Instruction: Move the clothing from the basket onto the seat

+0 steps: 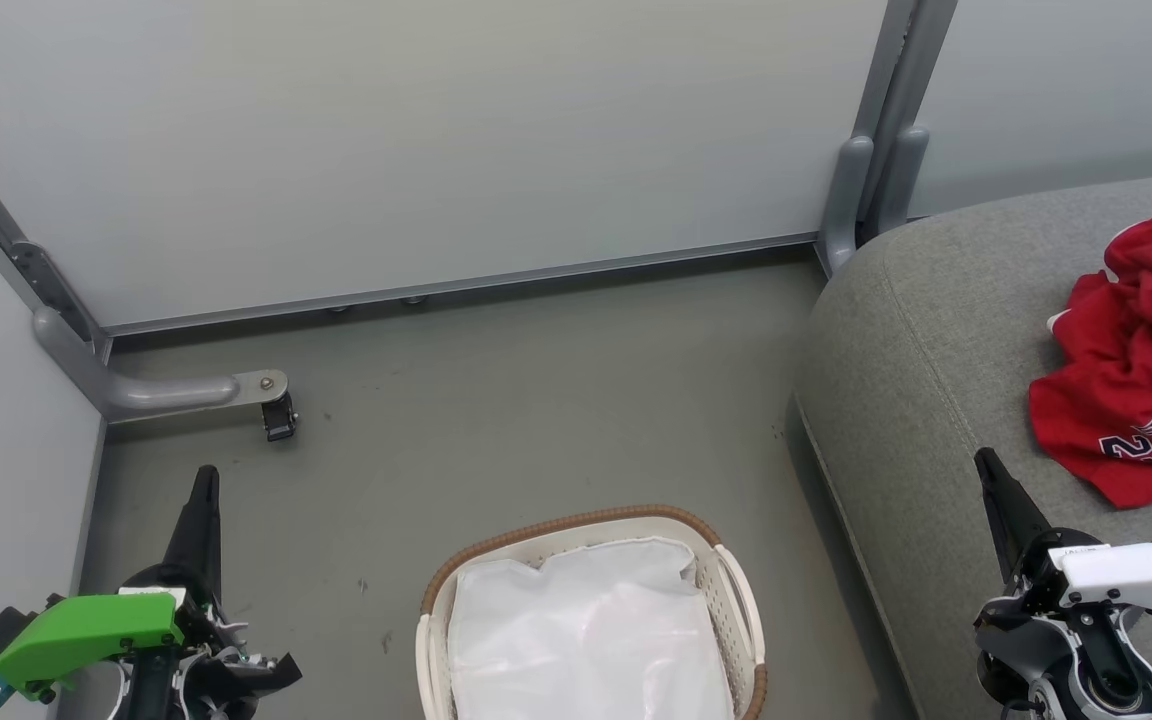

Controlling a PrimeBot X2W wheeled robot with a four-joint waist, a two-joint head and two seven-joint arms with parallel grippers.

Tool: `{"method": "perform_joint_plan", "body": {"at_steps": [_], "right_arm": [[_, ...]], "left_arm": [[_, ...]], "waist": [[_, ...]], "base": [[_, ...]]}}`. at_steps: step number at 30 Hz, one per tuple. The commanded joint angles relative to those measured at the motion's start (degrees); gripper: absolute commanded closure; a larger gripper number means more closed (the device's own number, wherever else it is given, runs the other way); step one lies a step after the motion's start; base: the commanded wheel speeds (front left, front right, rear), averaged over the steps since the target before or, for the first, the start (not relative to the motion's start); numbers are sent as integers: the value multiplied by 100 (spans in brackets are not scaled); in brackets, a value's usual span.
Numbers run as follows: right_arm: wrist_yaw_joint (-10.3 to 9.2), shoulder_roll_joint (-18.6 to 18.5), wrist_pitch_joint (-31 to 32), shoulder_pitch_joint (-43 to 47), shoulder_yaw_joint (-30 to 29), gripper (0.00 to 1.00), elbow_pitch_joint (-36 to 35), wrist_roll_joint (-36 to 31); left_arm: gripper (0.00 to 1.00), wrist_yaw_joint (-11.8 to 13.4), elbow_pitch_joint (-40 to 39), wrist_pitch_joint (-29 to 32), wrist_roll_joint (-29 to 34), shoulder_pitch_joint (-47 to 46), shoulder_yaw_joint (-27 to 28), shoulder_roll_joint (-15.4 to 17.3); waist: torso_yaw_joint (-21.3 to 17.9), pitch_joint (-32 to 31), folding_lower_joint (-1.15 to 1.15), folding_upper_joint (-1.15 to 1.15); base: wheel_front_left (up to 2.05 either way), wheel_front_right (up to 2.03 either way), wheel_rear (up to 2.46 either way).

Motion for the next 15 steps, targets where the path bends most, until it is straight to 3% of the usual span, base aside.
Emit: {"method": "perform_joint_plan", "body": {"at_steps": [1, 15], "right_arm": [[0, -14, 18, 64, -15, 100, -21, 21], [0, -13, 19, 63, -16, 100, -19, 19]], "left_arm": [[100, -39, -11, 21, -17, -68, 13, 40], [100, -39, -12, 21, -17, -68, 13, 40]], "waist": [[0, 0, 0, 0], [0, 0, 0, 0]], "base": [[0, 0, 0], [0, 0, 0]]}}
